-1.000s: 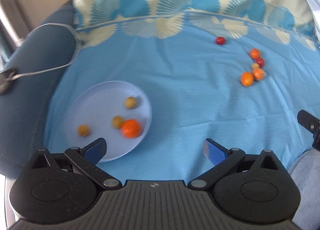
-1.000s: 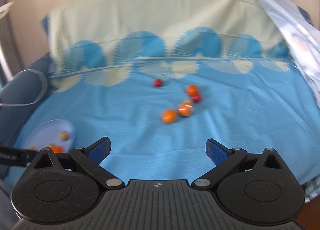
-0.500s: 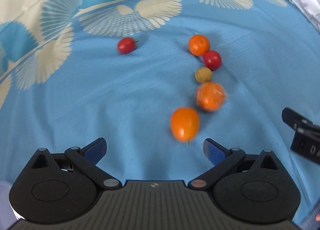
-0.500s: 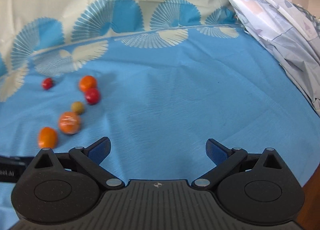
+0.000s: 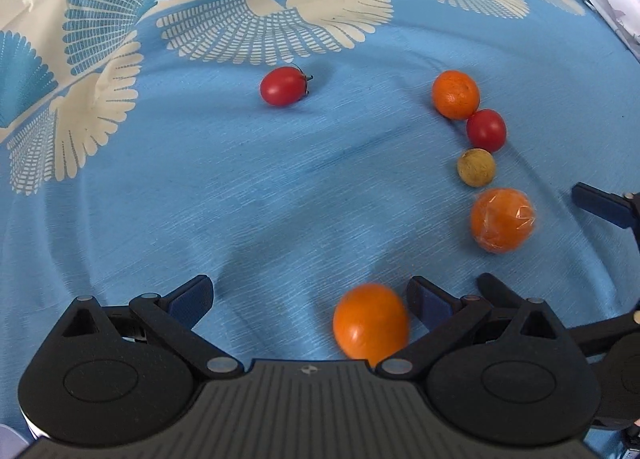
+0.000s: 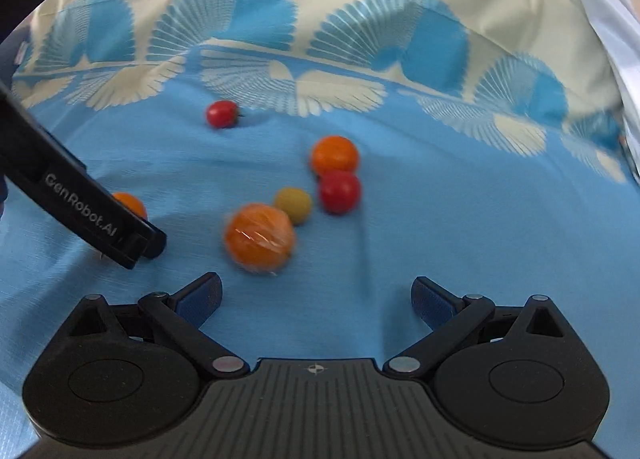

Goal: Organize fruits
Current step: 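Grasp a tangerine with the left tool while the right tool grasps another tangerine, then carry both tangerines to the blue plate and open both tools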

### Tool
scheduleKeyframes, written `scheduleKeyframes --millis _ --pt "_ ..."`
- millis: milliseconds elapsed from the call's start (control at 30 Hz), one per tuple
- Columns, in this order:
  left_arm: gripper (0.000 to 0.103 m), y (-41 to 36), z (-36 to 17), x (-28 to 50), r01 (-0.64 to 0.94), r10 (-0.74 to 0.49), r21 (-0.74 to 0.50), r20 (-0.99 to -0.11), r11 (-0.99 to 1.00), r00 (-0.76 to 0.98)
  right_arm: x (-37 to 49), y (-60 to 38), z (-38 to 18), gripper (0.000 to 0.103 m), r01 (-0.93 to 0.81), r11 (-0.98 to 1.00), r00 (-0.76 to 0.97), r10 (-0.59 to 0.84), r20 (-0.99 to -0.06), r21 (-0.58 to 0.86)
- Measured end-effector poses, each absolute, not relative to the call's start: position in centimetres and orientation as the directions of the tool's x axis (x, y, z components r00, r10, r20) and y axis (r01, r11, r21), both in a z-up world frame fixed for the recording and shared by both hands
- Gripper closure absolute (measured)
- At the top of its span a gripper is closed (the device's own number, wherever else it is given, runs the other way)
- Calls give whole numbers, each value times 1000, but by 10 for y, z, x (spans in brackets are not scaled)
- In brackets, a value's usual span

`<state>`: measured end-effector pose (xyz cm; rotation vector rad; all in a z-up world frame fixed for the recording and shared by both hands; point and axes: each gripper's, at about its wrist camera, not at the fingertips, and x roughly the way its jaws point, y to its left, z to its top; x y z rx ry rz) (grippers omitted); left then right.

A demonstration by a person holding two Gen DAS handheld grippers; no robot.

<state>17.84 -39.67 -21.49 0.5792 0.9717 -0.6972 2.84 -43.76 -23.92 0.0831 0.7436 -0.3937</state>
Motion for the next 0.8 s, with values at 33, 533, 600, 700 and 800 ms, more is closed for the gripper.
scheduleKeyframes --millis 33,533,600,700,800 --pt "0 -396 -215 177 752 -270 132 -882 646 387 31 -438 -240 3 372 927 672 -312 -672 -58" --pt "63 -364 -157 139 703 -319 36 -874 710 367 15 -458 -224 64 475 879 704 -350 -618 42" --pt "63 -350 -136 127 686 -328 31 -862 727 386 1 -463 -213 64 529 847 684 -394 -614 45" --pt "63 -325 -104 105 657 -326 34 -849 753 417 -21 -459 -189 64 573 816 680 -421 -601 77" --pt "63 -296 -76 81 626 -287 67 -847 777 447 -48 -437 -156 64 558 822 714 -407 -570 112"
